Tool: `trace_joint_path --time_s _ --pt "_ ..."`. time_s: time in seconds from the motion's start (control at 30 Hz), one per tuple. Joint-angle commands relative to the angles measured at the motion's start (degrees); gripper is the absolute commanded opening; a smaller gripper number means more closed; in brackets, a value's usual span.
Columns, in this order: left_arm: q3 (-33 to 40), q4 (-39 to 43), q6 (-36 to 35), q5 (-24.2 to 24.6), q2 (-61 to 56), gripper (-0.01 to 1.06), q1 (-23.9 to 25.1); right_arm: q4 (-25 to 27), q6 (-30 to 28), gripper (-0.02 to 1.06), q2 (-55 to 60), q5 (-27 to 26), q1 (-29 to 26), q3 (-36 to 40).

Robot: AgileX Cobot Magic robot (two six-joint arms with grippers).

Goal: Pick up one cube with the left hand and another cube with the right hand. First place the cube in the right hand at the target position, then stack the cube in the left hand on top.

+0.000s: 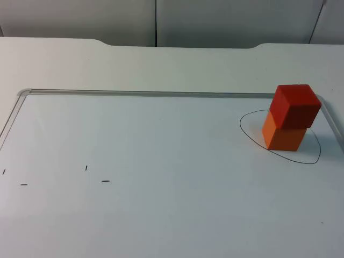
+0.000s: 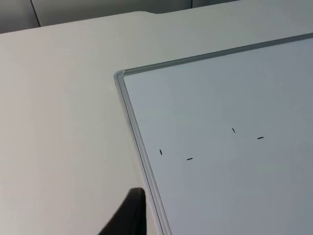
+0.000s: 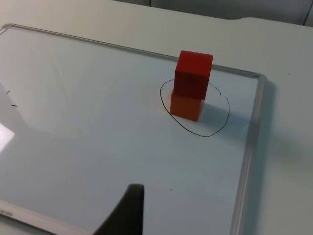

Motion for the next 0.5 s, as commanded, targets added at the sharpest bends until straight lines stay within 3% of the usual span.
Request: trace_joint_path --time_s 0.0,0.27,0.47 --pt "0.1 -0.5 0.0 -0.8 -0.3 1.05 0.0 0.0 0.2 1.05 -0.2 -0.7 -0.1 0.4" --pt "0.1 -0.5 0.0 -0.8 -0.3 1.05 0.0 0.0 0.3 1.05 -0.2 -0.7 -0.1 0.4" --pt "0.1 -0.5 0.0 -0.8 -0.3 1.05 0.0 -1.7 4.0 1.05 -0.2 -0.7 -0.1 0.4"
